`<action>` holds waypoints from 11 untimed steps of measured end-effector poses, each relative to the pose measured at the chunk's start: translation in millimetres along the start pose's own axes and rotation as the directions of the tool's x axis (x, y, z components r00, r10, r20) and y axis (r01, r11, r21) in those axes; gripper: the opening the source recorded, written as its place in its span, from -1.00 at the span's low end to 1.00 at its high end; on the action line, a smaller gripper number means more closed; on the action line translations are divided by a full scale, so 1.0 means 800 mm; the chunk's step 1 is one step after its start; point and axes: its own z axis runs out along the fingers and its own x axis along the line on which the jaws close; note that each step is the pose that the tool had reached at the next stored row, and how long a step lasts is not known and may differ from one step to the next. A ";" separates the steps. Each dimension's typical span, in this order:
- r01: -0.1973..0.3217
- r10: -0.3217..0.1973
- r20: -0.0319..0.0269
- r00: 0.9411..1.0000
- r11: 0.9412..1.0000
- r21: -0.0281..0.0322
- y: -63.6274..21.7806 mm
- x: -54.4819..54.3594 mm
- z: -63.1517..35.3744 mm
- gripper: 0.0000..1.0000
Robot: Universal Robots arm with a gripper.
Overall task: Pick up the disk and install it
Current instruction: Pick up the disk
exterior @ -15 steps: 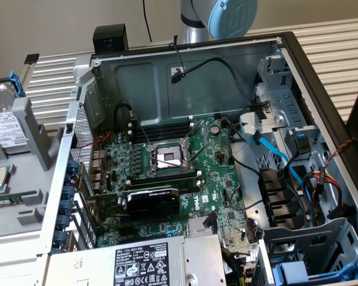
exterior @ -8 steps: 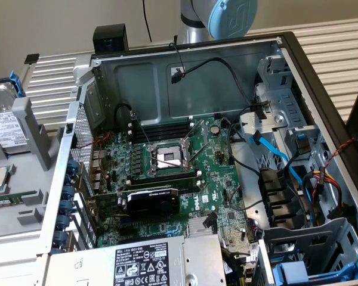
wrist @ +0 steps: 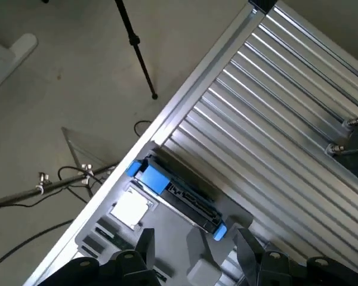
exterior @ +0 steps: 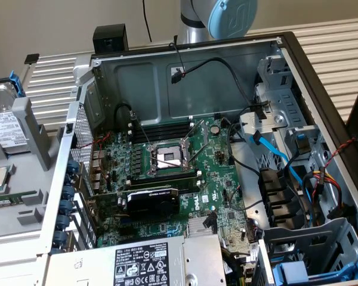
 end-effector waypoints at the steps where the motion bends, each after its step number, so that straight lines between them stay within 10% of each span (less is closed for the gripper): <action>1: 0.019 -0.019 -0.001 1.000 1.000 0.000 0.000 0.000 0.001 0.32; 11: 0.199 -0.199 -0.004 0.980 0.980 -0.005 0.000 0.000 0.008 0.32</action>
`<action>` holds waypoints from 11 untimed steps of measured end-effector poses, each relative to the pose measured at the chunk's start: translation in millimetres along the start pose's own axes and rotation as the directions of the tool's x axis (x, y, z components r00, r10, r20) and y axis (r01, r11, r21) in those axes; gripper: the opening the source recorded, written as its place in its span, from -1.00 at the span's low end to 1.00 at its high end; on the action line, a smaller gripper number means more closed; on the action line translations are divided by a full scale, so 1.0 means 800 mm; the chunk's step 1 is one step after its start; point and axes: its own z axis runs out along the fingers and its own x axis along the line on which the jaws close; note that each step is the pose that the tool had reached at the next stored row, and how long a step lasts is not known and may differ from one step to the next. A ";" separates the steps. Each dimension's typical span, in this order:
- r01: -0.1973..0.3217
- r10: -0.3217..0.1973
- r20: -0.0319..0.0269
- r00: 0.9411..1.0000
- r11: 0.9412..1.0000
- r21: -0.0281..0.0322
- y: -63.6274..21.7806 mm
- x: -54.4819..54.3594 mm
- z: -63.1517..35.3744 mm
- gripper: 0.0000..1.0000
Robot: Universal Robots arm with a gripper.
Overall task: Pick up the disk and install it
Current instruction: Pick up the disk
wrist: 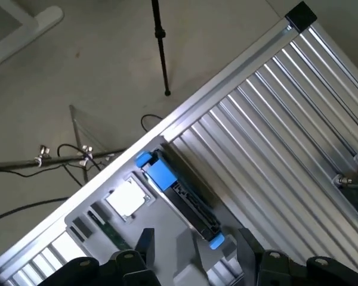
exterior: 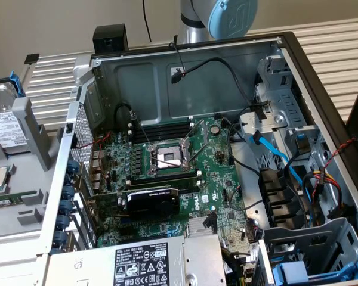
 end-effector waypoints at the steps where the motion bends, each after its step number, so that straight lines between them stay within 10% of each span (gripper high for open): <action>1: 0.017 -0.017 0.000 1.000 1.000 0.000 0.000 0.000 0.001 0.32; 11: 0.173 -0.173 -0.002 0.985 0.985 -0.005 0.003 0.003 0.018 0.32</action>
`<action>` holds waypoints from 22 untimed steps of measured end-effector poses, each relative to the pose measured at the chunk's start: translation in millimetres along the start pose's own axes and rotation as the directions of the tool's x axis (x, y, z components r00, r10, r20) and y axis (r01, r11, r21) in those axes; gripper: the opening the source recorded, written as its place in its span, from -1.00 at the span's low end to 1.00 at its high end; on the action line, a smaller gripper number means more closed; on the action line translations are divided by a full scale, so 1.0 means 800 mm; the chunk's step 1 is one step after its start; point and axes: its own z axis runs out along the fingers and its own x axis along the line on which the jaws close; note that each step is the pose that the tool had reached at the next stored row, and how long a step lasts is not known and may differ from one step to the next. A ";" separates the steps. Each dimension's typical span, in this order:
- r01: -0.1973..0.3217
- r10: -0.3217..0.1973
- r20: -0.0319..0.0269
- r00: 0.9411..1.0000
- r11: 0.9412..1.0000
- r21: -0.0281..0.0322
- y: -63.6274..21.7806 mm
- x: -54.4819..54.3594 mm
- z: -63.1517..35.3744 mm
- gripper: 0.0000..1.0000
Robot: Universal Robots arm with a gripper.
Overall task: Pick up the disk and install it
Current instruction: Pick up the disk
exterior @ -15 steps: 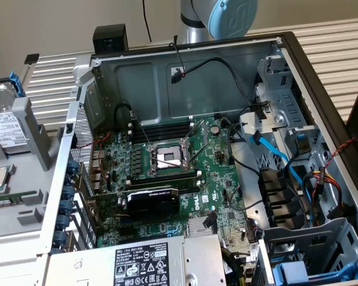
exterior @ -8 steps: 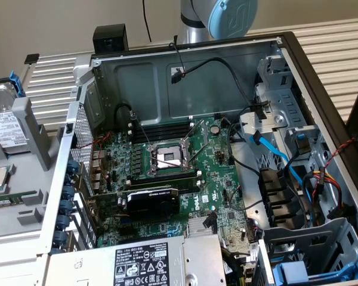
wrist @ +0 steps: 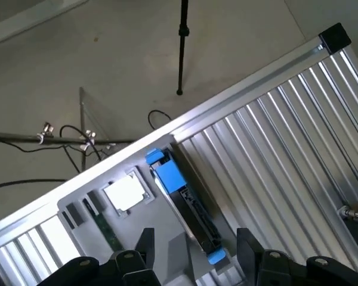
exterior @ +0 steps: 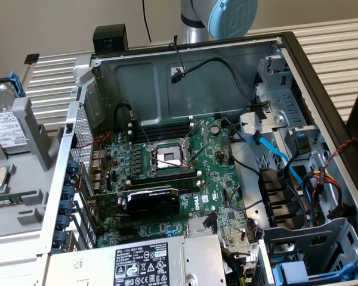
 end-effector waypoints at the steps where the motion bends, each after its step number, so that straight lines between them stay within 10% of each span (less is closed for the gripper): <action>1: 0.018 -0.018 0.000 1.000 1.000 -0.001 0.000 0.000 0.001 0.32; 7: 0.127 -0.127 -0.001 0.992 0.992 -0.004 0.000 0.000 0.005 0.32; 22: 0.309 -0.309 -0.006 0.951 0.951 -0.008 0.008 0.006 0.021 0.32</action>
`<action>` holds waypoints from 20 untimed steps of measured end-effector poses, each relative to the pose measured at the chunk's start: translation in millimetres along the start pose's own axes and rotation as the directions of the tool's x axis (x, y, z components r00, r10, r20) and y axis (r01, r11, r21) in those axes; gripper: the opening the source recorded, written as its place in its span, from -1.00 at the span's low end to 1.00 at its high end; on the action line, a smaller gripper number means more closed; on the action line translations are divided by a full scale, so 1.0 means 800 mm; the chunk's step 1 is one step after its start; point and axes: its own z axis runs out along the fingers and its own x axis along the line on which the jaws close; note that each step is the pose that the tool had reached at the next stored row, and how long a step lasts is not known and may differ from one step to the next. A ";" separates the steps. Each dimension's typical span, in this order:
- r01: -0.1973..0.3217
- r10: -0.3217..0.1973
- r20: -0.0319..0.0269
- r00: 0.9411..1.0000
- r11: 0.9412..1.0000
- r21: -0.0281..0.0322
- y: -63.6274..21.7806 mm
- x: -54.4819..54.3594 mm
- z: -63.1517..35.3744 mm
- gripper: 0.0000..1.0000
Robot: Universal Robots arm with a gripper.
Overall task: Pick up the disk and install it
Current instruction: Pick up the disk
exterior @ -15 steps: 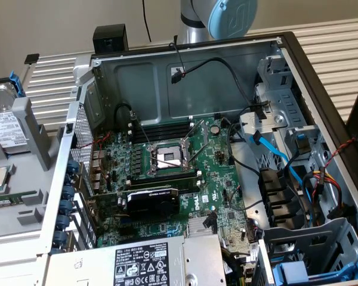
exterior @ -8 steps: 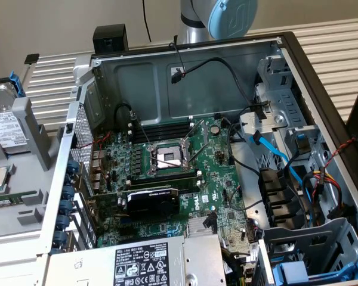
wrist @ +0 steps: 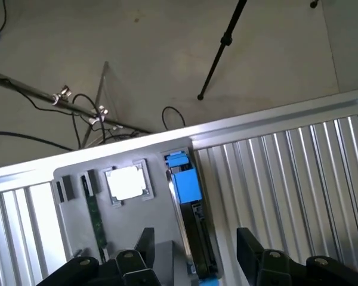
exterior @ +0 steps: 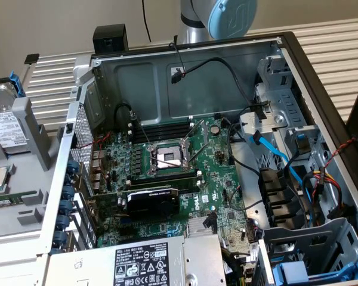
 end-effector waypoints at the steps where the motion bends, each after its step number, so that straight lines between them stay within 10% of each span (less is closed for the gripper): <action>1: 0.018 -0.018 -0.001 1.000 1.000 0.000 0.000 0.000 0.001 0.32; 7: 0.126 -0.126 -0.004 0.992 0.992 -0.001 0.000 0.000 0.008 0.32; 13: 0.203 -0.203 -0.005 0.979 0.979 0.032 0.000 0.000 0.012 0.32; 20: 0.234 -0.234 -0.006 0.972 0.972 0.036 0.000 0.001 0.026 0.32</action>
